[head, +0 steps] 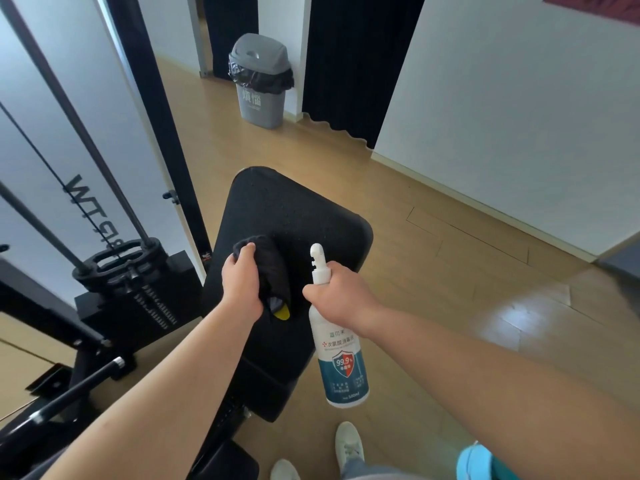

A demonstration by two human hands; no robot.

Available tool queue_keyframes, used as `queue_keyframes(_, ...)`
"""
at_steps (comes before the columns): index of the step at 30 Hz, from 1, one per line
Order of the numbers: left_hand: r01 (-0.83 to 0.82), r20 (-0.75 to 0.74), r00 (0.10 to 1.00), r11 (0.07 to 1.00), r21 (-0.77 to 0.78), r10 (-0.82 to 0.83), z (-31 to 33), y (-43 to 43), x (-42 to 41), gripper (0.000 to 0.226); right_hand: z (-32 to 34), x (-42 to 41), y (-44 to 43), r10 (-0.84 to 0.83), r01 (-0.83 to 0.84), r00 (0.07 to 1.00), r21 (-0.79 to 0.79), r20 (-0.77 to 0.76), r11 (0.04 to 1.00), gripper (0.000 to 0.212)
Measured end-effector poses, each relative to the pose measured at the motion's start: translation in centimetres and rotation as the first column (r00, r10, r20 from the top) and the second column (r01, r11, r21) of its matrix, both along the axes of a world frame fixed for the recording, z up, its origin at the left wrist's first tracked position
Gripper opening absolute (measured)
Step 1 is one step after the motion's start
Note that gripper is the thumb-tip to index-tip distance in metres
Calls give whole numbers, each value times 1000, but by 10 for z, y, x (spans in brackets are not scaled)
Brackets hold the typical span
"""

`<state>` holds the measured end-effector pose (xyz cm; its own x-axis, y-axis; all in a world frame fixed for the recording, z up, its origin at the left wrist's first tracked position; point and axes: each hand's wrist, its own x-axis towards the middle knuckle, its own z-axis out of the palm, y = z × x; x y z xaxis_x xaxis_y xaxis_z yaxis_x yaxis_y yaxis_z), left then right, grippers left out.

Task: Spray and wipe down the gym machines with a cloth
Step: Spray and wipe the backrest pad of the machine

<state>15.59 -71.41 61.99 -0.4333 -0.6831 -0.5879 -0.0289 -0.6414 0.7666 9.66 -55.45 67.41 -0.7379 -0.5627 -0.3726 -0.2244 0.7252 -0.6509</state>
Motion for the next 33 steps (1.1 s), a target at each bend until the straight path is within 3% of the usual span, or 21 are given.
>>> queue_keyframes(3,-10,-1,1000,1000,6,10,0,-4,3,21,3,3,-12,75,-75,997,-3,-2,997,34)
queue_keyframes(8,-61,-4,998,998,12,61,-1,-18,15,38,2,8,-42,112,-112,994,-22,-6,993,15)
queue_keyframes(12,-65,-5,998,998,12,65,-2,-27,28,28,3,8,-64,170,-169,985,-49,17,984,13)
queue_keyframes(15,-81,-8,997,997,12,81,-2,-35,37,33,3,10,-82,205,-203,977,-57,49,978,26)
queue_keyframes(17,-92,-23,995,996,21,93,-2,-41,41,35,0,9,-92,204,-202,979,-56,21,978,15)
queue_keyframes(22,-93,-64,993,995,35,95,-1,-48,48,32,1,6,-113,200,-200,980,-67,-6,978,14)
queue_keyframes(25,-96,-57,994,995,-14,95,-3,-49,49,34,6,4,-122,201,-198,979,-117,18,973,21)
queue_keyframes(27,-103,-62,993,994,-40,100,-6,-49,49,35,6,3,-125,193,-191,981,-142,1,971,13)
queue_keyframes(30,-106,-42,994,992,-67,104,-5,-47,51,36,7,4,-126,172,-175,985,-145,-34,974,16)
queue_keyframes(33,-99,3,995,988,-120,100,-3,-45,52,38,6,5,-125,190,-185,982,-142,20,972,12)
